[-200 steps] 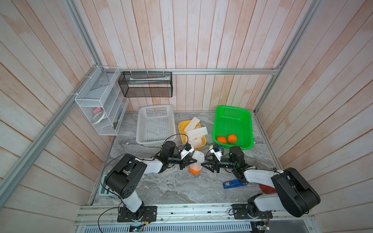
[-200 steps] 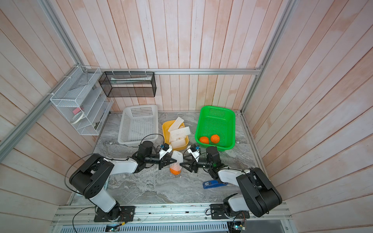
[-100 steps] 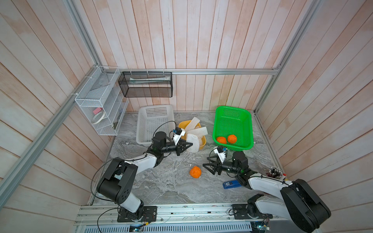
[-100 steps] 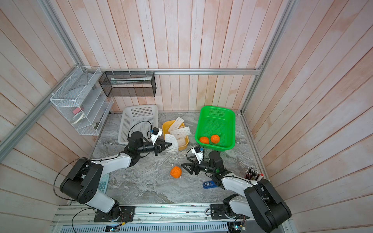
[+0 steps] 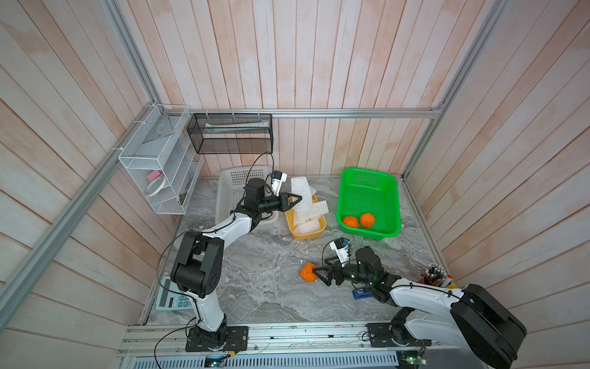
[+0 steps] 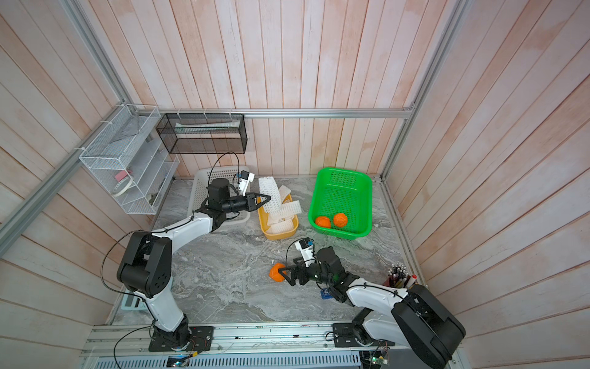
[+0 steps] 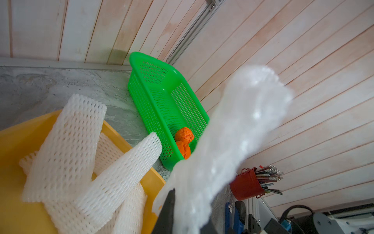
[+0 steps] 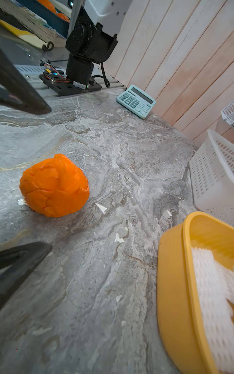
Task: Remove foam nets from oranges
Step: Place the foam net into the storage box.
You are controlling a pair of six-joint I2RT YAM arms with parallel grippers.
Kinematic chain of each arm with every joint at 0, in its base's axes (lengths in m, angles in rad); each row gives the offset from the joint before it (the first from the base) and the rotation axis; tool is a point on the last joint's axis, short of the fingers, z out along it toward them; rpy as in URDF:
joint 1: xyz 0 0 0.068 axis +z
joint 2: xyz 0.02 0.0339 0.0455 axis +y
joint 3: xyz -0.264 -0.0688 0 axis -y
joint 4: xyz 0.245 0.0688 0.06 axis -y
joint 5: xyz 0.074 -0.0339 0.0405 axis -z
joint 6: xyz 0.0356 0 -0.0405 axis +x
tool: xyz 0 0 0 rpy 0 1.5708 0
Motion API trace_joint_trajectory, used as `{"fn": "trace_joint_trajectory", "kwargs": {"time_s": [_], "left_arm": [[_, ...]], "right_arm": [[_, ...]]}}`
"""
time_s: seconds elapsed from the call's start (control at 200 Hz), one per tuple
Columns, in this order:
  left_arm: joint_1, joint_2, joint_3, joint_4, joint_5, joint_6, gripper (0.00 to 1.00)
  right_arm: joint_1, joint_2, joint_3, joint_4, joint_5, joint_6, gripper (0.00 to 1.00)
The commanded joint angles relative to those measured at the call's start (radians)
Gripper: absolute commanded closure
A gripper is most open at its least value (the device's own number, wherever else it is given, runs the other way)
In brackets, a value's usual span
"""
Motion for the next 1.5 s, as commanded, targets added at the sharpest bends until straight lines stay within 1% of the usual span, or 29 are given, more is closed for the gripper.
{"fn": "trace_joint_trajectory", "kwargs": {"time_s": [0.0, 0.115, 0.295, 0.455, 0.565, 0.605, 0.675, 0.745, 0.8, 0.965, 1.08, 1.2, 1.335, 1.44, 1.495], "left_arm": [[-0.004, 0.051, 0.046, -0.074, -0.004, -0.067, 0.82], [-0.008, 0.105, 0.071, -0.105, 0.011, -0.089, 0.83], [-0.011, 0.157, 0.07, -0.127, 0.034, -0.123, 0.82], [-0.012, 0.166, 0.093, -0.272, -0.028, -0.074, 0.82], [-0.012, 0.157, 0.09, -0.35, -0.103, -0.048, 0.75], [-0.012, 0.159, 0.09, -0.369, -0.122, -0.045, 0.7], [-0.013, 0.164, 0.094, -0.394, -0.154, -0.042, 0.58], [-0.013, 0.174, 0.102, -0.413, -0.167, -0.039, 0.53], [-0.013, 0.167, 0.103, -0.414, -0.184, -0.04, 0.47], [-0.021, 0.126, 0.139, -0.442, -0.236, -0.033, 0.39], [-0.024, 0.082, 0.154, -0.478, -0.295, -0.034, 0.38], [-0.023, 0.036, 0.127, -0.481, -0.346, -0.076, 0.38], [-0.023, -0.002, 0.138, -0.521, -0.411, -0.092, 0.38], [-0.024, -0.026, 0.158, -0.563, -0.466, -0.095, 0.38], [-0.024, -0.036, 0.166, -0.574, -0.473, -0.09, 0.4]], "right_arm": [[0.028, 0.003, -0.005, -0.026, 0.07, 0.044, 0.02], [0.057, 0.003, 0.016, -0.066, 0.088, 0.043, 0.02], [0.084, 0.003, 0.027, -0.11, 0.118, 0.056, 0.02], [0.089, -0.024, 0.021, -0.125, 0.137, 0.052, 0.02], [0.088, -0.032, 0.021, -0.13, 0.141, 0.049, 0.02], [0.089, -0.03, 0.023, -0.13, 0.136, 0.049, 0.02], [0.09, -0.019, 0.029, -0.135, 0.131, 0.048, 0.02], [0.092, -0.002, 0.039, -0.151, 0.129, 0.046, 0.02], [0.095, 0.002, 0.04, -0.152, 0.129, 0.047, 0.02], [0.1, -0.008, 0.032, -0.139, 0.143, 0.053, 0.02], [0.102, -0.01, 0.029, -0.14, 0.146, 0.055, 0.02], [0.102, -0.017, 0.03, -0.144, 0.149, 0.052, 0.02], [0.102, -0.029, 0.022, -0.143, 0.156, 0.056, 0.02], [0.102, -0.038, 0.016, -0.145, 0.161, 0.061, 0.02], [0.102, -0.044, 0.012, -0.147, 0.166, 0.064, 0.02]]}}
